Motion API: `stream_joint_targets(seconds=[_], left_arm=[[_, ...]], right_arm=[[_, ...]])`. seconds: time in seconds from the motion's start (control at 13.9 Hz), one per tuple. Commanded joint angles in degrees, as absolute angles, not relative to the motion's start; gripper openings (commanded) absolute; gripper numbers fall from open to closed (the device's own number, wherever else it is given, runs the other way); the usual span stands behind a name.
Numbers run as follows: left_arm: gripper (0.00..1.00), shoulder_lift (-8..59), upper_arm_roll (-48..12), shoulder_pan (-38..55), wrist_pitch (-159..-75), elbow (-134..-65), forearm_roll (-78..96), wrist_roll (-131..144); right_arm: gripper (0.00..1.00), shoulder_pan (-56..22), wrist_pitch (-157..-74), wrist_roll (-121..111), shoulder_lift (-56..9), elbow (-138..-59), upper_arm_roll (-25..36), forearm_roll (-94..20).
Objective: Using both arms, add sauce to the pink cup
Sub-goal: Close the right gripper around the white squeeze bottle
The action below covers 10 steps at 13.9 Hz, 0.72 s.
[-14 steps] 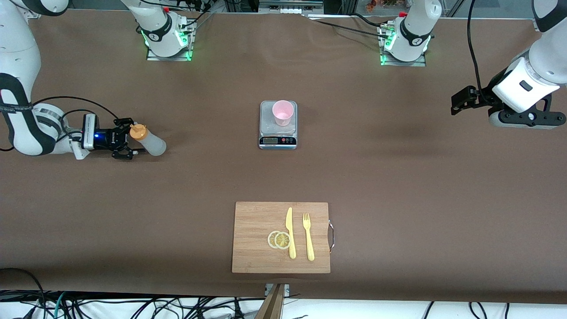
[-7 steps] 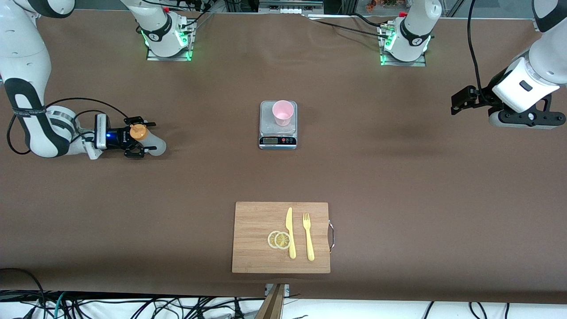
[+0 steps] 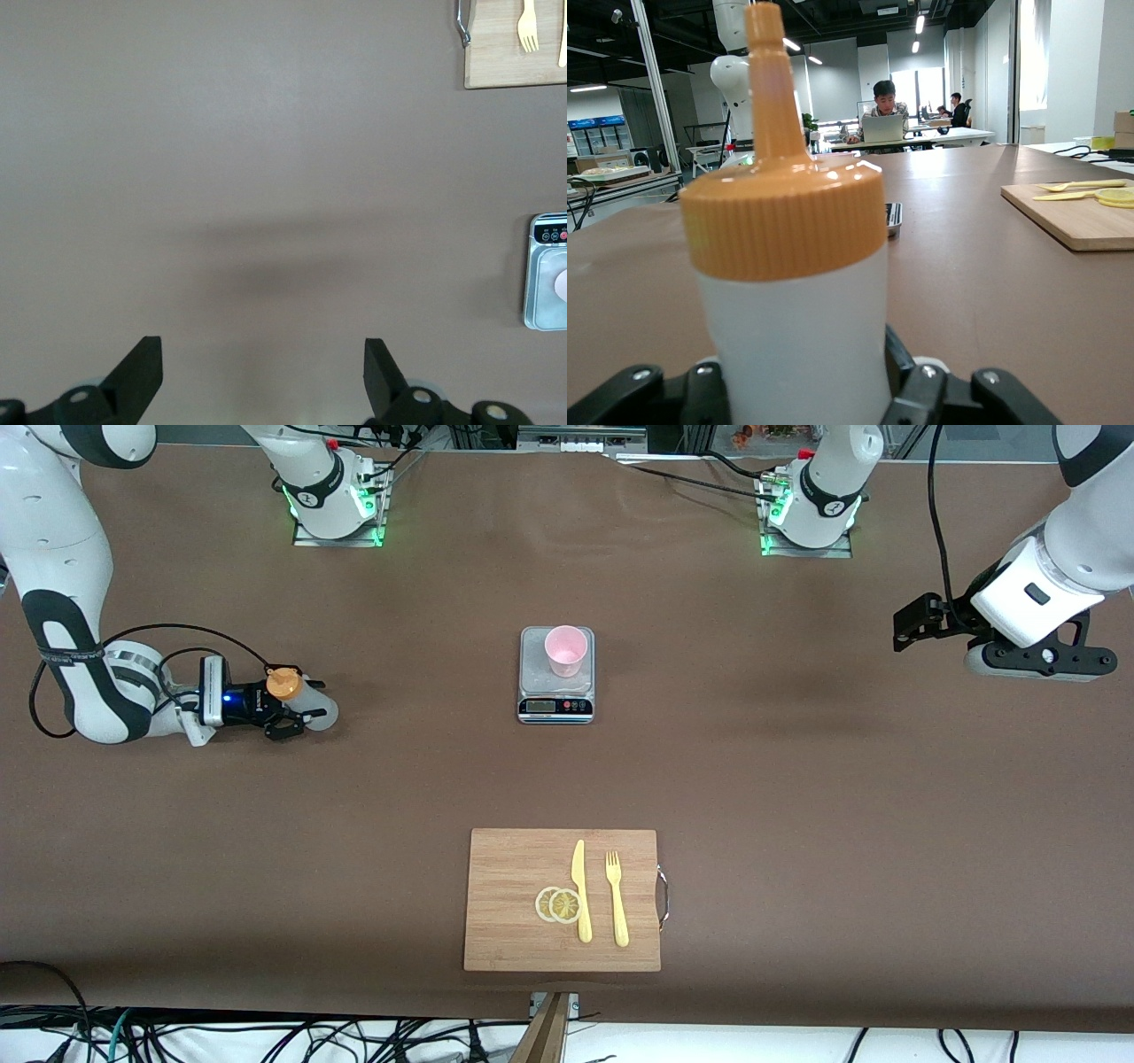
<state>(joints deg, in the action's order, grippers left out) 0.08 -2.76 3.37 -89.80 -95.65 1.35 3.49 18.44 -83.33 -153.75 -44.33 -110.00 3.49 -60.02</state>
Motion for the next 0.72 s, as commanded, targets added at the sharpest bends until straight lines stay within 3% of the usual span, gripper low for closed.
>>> stream_joint_targets(seconds=[0.0,0.36,0.65], left_arm=[[1.00,0.53,-2.81,3.34,-88.24,-93.70,1.49,2.81],[1.00,0.35,-2.55,2.82,-86.04,-93.43,1.41,2.72],[1.00,0.26,-2.64,2.81,-85.87,-93.43,1.41,2.64]], right_arm=[[0.00,18.28,-83.23,-153.55,-44.21,-109.16,3.60,-60.91],[0.00,17.06,-83.58,-144.35,-42.11,-106.09,3.69,-60.73],[0.00,11.62,-88.31,-138.17,-35.97,-103.71,3.96,-58.20]])
